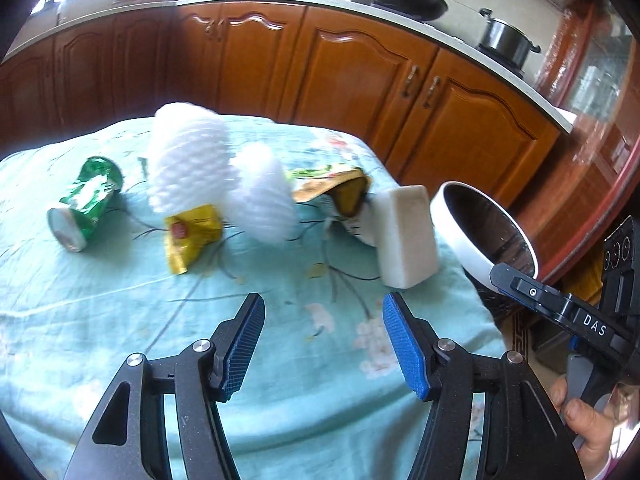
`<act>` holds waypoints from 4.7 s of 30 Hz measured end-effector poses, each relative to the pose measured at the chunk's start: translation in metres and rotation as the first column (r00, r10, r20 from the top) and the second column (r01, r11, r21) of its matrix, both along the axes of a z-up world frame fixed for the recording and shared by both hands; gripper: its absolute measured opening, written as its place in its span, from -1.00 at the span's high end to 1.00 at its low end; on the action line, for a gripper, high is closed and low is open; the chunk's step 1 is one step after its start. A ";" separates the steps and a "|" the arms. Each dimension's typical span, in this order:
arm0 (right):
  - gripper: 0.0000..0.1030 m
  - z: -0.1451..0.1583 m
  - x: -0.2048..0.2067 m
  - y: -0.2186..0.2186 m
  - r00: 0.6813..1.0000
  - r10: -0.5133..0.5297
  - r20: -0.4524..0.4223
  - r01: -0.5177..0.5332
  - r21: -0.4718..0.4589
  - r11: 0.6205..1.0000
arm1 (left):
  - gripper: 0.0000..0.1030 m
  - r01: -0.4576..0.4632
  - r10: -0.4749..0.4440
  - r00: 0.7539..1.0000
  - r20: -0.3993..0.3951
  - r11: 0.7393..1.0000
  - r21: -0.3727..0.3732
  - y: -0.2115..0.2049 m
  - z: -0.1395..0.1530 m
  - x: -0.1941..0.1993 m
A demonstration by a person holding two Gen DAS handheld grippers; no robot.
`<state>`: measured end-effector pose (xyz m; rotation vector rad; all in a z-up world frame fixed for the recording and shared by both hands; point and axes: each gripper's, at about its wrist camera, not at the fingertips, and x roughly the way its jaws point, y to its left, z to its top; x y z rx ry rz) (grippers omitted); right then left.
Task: Collect trash
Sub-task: 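Grasp the yellow snack bag with the left tool while the right tool grasps the white foam block, then carry the yellow bag and foam block over the bin and release both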
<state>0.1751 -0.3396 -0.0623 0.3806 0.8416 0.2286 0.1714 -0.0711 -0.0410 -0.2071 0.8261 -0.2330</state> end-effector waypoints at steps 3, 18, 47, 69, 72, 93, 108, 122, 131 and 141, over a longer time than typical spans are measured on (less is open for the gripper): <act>-0.25 -0.002 0.004 0.015 1.000 0.031 -0.002 -0.031 -0.005 1.000 | -0.19 -0.031 0.031 1.000 -0.001 1.000 -0.003 0.014 0.002 -0.007; -0.30 -0.017 0.037 0.054 0.996 0.093 -0.015 -0.094 -0.061 0.994 | -0.22 -0.183 0.183 0.983 -0.024 0.983 0.017 0.050 0.008 0.033; -0.04 -0.007 0.034 0.095 0.981 0.193 -0.011 -0.193 -0.099 0.976 | 0.56 -0.122 0.107 0.990 -0.093 0.977 -0.172 0.080 -0.023 0.045; -0.04 0.012 -0.010 0.037 0.996 0.082 0.030 -0.080 -0.068 0.995 | 0.56 0.082 -0.084 0.996 -0.012 0.992 -0.099 0.021 0.005 0.018; -0.04 0.013 -0.012 0.020 0.998 0.049 0.033 -0.047 -0.066 0.997 | 0.56 0.114 -0.115 0.993 -0.009 0.990 -0.087 0.006 0.006 0.022; -0.04 0.024 -0.013 -0.072 0.990 -0.123 0.062 0.128 -0.073 0.989 | 0.56 0.295 -0.295 0.956 0.004 0.956 -0.008 -0.097 0.008 0.068; -0.05 0.015 0.016 -0.114 0.985 -0.174 0.022 0.175 -0.101 0.979 | 0.55 0.360 -0.360 0.933 -0.005 0.932 0.034 -0.166 0.002 0.118; -0.06 0.007 0.040 -0.131 0.983 -0.181 -0.017 0.178 -0.114 0.977 | 0.53 0.368 -0.367 0.930 -0.038 0.928 0.058 -0.207 -0.016 0.161; -0.17 0.004 0.051 -0.137 0.984 -0.174 -0.035 0.169 -0.119 0.978 | 0.36 0.373 -0.372 0.928 -0.034 0.924 0.084 -0.225 -0.020 0.163; -0.65 0.007 0.038 -0.141 0.980 -0.200 -0.012 0.199 -0.055 0.979 | -0.20 0.322 -0.320 0.947 -0.033 0.945 0.064 -0.206 -0.024 0.138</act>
